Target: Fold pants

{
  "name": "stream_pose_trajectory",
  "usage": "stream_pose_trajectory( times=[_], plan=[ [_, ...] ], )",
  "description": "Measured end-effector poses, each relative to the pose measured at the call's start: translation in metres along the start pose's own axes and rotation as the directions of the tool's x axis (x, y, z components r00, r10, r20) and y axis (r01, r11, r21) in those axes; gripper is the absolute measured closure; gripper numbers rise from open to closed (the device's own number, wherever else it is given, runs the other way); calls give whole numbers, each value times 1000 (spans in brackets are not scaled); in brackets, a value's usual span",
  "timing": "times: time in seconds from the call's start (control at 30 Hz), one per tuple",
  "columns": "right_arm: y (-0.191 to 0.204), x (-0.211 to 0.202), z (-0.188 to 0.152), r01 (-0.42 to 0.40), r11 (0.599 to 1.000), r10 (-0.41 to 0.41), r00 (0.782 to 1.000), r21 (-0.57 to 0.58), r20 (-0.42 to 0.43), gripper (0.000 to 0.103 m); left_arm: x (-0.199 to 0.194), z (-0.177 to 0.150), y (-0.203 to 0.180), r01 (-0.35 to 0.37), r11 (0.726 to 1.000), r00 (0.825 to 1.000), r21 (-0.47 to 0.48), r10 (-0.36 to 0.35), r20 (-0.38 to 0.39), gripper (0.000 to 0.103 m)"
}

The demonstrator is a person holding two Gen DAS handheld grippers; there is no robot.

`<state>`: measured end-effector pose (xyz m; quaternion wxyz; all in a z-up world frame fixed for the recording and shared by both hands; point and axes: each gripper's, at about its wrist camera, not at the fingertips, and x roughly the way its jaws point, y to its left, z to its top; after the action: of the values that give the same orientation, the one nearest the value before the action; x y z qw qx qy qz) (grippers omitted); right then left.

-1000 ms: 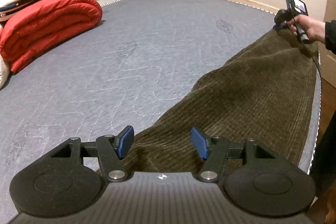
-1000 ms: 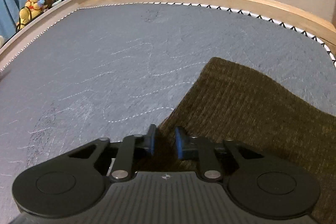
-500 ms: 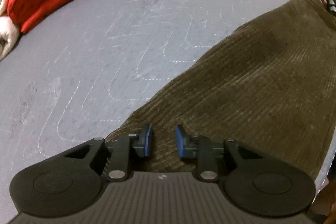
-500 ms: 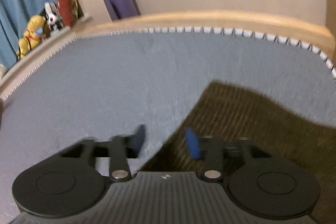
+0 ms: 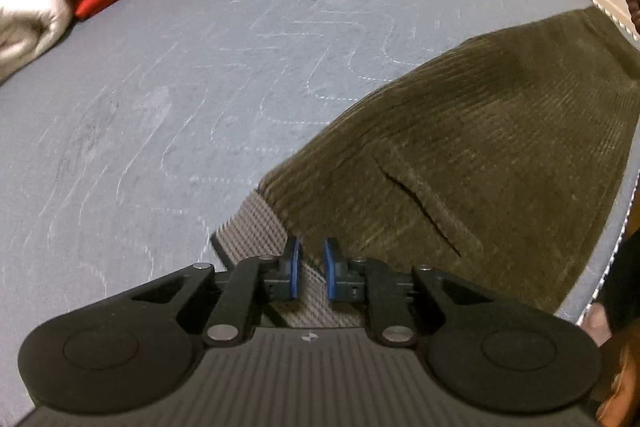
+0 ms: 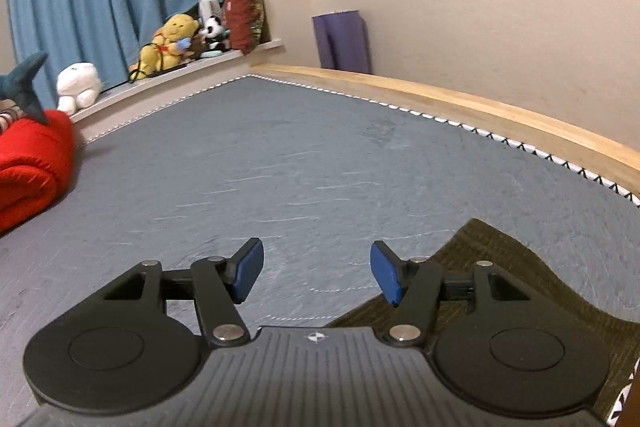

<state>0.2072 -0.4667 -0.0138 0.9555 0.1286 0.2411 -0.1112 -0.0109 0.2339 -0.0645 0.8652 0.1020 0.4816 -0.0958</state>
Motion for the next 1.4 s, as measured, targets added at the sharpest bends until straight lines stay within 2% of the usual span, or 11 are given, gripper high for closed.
stream_pose_trajectory(
  times=[0.1, 0.23, 0.33, 0.4, 0.5, 0.63, 0.8, 0.87, 0.97, 1.13, 1.4],
  plan=[
    [-5, -11, 3, -3, 997, 4, 1000, 72, -11, 42, -12, -4, -12, -33, 998, 998, 54, 30, 52, 87],
    [-17, -20, 2, -3, 981, 12, 999, 195, -41, 42, -43, -6, -31, 96, 990, 981, 105, -112, 157, 86],
    [-25, -33, 0, 3, 976, 6, 999, 218, -39, 42, -19, -24, -42, 60, 972, 998, 227, -63, 6, 86],
    [-32, -43, 2, 6, 969, 3, 999, 248, -37, 41, -15, -35, -50, 25, 945, 1000, 327, -26, -2, 86],
    [-49, -67, 7, -5, 941, 13, 1000, 339, -20, 41, -24, -24, -43, 36, 972, 999, 231, -35, -7, 86],
    [-70, -96, 13, 10, 926, -26, 999, 376, 36, 41, -44, -7, -40, 110, 983, 985, 144, -128, 119, 69],
    [-90, -113, 2, 35, 923, -49, 998, 384, 28, 41, -39, 21, -47, 146, 987, 967, 62, -156, 202, 66],
    [-97, -114, -1, 43, 926, -51, 999, 376, 11, 41, -25, 28, -49, 121, 991, 980, 58, -128, 151, 65],
    [-108, -114, -7, 73, 924, -75, 997, 374, -10, 41, 26, 29, -56, -7, 996, 999, 92, 12, -53, 63],
    [-133, -107, -13, 72, 904, -57, 997, 422, -48, 41, 6, 48, -65, -3, 997, 997, 83, -3, 77, 55],
    [-179, -98, -23, 133, 871, -101, 990, 472, -94, 41, -16, 75, -94, -69, 995, 971, 76, 49, 235, 39]
  ],
)
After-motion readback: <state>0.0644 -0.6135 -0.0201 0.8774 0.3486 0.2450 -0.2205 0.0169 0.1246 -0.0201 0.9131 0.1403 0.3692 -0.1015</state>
